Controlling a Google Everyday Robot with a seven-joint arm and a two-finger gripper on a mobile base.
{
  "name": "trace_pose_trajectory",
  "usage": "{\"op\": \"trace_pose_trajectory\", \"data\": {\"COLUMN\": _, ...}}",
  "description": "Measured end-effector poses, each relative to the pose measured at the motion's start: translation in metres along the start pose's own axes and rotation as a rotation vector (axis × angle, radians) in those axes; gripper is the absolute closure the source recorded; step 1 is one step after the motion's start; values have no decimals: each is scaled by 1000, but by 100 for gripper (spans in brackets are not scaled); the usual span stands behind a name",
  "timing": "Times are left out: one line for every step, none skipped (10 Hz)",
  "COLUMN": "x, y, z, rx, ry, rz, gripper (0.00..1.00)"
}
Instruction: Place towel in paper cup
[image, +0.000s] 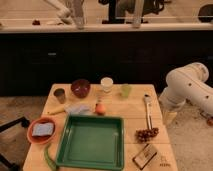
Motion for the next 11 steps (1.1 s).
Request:
{"op": "trace_pose_trajectory", "data": {"x": 0, "y": 0, "z": 0, "rx": 4, "ry": 4, "rz": -3, "gripper": 20}}
{"op": "trace_pose_trajectory", "data": {"x": -2, "y": 3, "z": 1, "rx": 25, "ry": 28, "rz": -25, "gripper": 20}}
{"op": "trace_pose_trajectory", "data": {"x": -11, "y": 10, "z": 1, "rx": 59, "ry": 66, "rz": -74, "gripper": 20}}
{"op": "trace_pose_trajectory", "data": {"x": -20, "y": 17, "z": 2, "rx": 89, "ry": 99, "rz": -131, "gripper": 20}}
{"op": "trace_pose_trajectory", "data": {"x": -26, "y": 22, "z": 1, "rx": 109, "ry": 119, "rz": -173, "gripper": 20}}
{"op": "trace_pose_trajectory", "data": {"x": -29, "y": 27, "z": 2, "rx": 116, "ry": 124, "rz": -201, "gripper": 20}}
{"op": "trace_pose_trajectory", "data": {"x": -32, "y": 30, "z": 2, "rx": 119, "ry": 125, "rz": -220, "gripper": 20}}
{"op": "trace_pose_trajectory", "data": {"x": -39, "y": 35, "z": 1, "rx": 125, "ry": 132, "rz": -260, "gripper": 20}}
{"op": "trace_pose_trajectory", "data": {"x": -49, "y": 40, "z": -1, "rx": 130, "ry": 140, "rz": -296, "gripper": 20}}
{"op": "trace_pose_trajectory", "data": {"x": -59, "y": 42, "z": -1, "rx": 132, "ry": 142, "rz": -327, "gripper": 20}}
{"op": "trace_pose_trajectory", "data": {"x": -67, "y": 46, "z": -1, "rx": 129, "ry": 146, "rz": -359, "gripper": 20}}
